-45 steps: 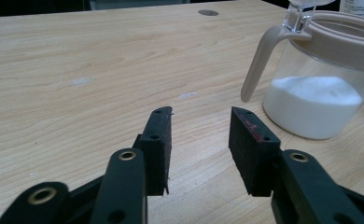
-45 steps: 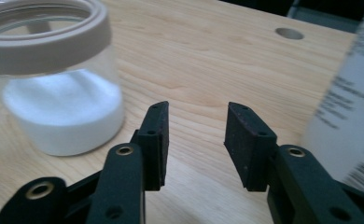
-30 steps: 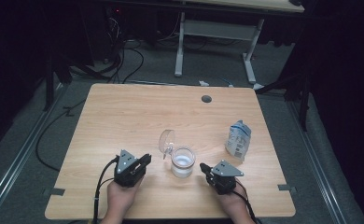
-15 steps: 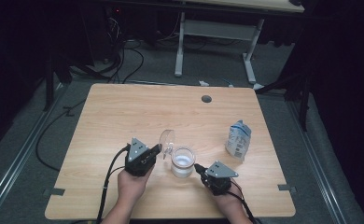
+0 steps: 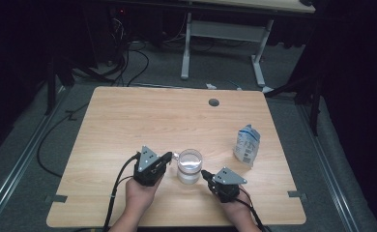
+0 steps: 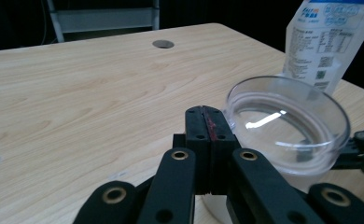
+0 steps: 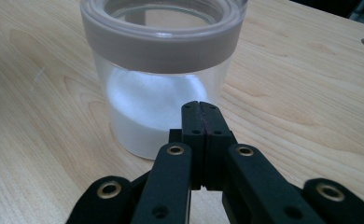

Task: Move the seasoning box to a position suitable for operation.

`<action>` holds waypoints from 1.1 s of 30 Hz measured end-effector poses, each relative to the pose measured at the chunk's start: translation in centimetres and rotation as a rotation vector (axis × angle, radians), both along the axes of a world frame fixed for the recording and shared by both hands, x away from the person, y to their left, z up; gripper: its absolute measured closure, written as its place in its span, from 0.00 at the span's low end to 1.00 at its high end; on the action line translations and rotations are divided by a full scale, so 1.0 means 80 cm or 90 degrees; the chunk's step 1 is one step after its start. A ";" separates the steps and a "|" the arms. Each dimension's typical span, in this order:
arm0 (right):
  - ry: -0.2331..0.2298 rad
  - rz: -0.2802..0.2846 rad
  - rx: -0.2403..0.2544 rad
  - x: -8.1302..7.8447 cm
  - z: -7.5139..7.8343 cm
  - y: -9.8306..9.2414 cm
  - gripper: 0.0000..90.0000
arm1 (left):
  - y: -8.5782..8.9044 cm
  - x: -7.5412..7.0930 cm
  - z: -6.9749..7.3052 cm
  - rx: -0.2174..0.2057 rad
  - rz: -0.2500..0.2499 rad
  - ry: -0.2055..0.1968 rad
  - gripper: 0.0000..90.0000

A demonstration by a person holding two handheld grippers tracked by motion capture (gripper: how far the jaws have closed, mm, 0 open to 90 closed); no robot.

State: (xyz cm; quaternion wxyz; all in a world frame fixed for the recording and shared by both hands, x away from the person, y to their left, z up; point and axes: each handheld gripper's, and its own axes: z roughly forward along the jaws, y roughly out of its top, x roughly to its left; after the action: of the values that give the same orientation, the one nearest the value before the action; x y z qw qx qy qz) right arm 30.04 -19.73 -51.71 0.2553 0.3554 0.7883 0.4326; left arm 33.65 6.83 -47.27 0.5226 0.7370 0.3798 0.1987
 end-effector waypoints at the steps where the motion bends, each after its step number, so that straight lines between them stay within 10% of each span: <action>1: -0.001 0.000 0.001 -0.001 0.000 -0.001 1.00 | 0.003 -0.001 -0.003 0.002 0.003 0.001 1.00; 10: 0.012 -0.011 0.005 -0.005 -0.004 -0.017 1.00 | 0.001 -0.006 -0.046 0.044 0.016 0.033 1.00; 33: 0.012 -0.012 0.002 -0.008 -0.003 -0.021 1.00 | -0.014 0.021 -0.053 0.043 0.024 0.039 1.00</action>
State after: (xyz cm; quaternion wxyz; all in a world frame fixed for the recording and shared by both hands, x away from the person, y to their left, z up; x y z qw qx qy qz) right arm 29.39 -21.45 -51.99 0.2512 0.3675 0.7865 0.4280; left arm 35.30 5.71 -51.48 0.4818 0.7525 0.4027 0.1984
